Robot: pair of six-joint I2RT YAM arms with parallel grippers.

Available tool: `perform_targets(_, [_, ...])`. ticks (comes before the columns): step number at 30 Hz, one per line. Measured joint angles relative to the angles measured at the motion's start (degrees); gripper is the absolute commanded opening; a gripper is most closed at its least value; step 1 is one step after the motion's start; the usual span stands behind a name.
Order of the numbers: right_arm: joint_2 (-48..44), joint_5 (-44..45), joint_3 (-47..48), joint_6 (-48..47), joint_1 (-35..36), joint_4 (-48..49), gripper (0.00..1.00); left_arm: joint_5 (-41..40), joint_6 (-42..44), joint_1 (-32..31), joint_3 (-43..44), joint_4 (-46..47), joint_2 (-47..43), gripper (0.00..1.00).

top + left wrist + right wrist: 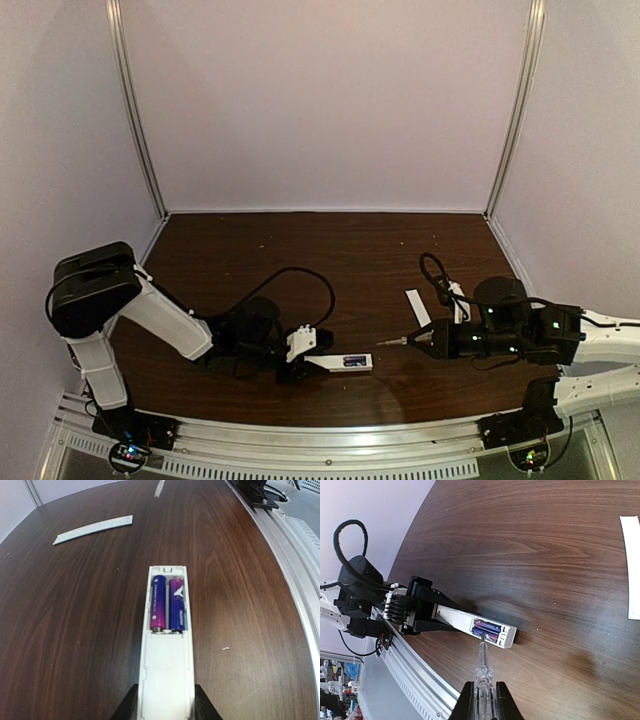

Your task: Unload the batteries from the remote control

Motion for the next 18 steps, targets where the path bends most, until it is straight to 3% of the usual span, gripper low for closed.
perform_targets(13, [0.22, 6.91, 3.93, -3.23, 0.0, -2.36, 0.0, -0.92, 0.02, -0.07, 1.57, -2.1, -8.63, 0.0])
perform_targets(18, [-0.39, 10.88, 5.25, -5.38, 0.0, -2.86, 0.0, -6.67, -2.54, -0.09, 0.7, -0.17, -12.04, 0.0])
